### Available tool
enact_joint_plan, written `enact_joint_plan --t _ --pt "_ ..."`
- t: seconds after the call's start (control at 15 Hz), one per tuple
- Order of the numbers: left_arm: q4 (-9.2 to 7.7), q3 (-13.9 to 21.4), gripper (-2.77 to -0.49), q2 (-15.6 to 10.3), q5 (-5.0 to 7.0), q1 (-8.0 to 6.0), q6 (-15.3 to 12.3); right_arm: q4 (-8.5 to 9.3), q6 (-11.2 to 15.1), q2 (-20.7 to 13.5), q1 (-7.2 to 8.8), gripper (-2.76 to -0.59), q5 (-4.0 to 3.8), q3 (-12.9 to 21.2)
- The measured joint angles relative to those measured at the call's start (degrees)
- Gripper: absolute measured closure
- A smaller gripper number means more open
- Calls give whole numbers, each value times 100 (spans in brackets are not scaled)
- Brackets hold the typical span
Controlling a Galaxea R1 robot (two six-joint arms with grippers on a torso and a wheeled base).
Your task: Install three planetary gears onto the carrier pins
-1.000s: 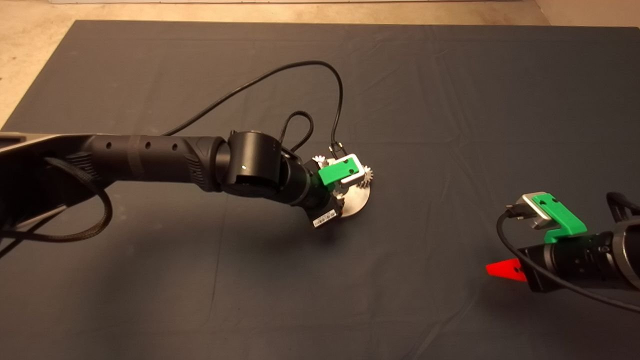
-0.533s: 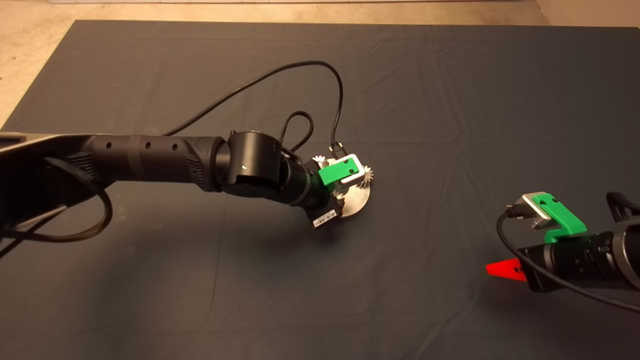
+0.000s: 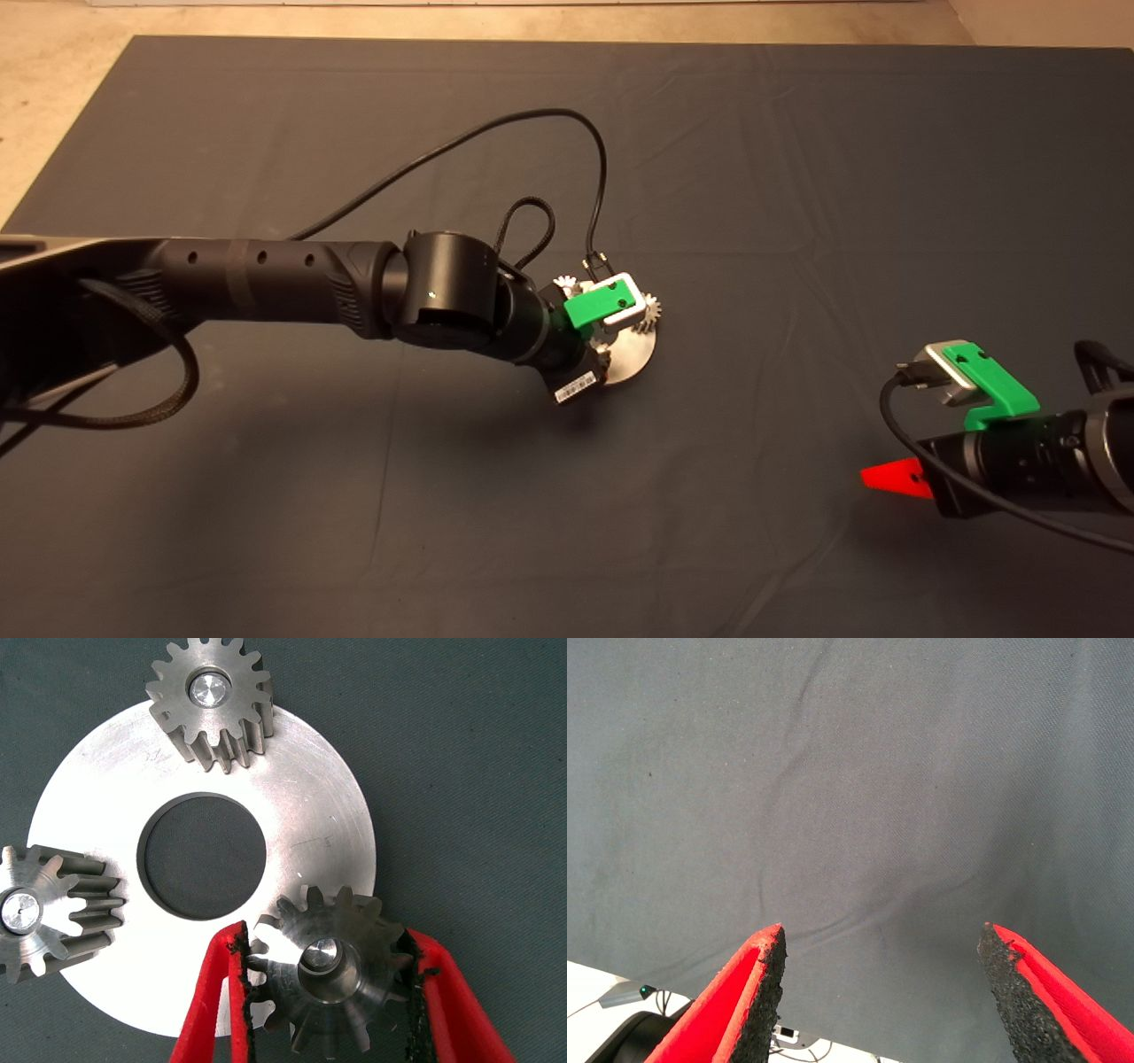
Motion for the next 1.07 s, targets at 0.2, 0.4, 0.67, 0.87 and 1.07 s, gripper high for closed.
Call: enact_joint_plan --t 0.2,0.4,0.67,0.87,1.07 --pt "-2 0 -76 -2 -2 -1 -2 2 0 0 0 -161 6 0" --pt "-2 0 -84 1 -2 2 1 2 0 1 0 -161 8 0" --pt "-2 0 -87 -2 -4 2 1 2 0 0 0 -161 8 0" --pt "-2 0 -99 0 -9 2 1 1 0 0 0 -161 8 0" --pt "-2 -1 -105 -2 -51 2 1 2 0 0 0 -161 9 0"
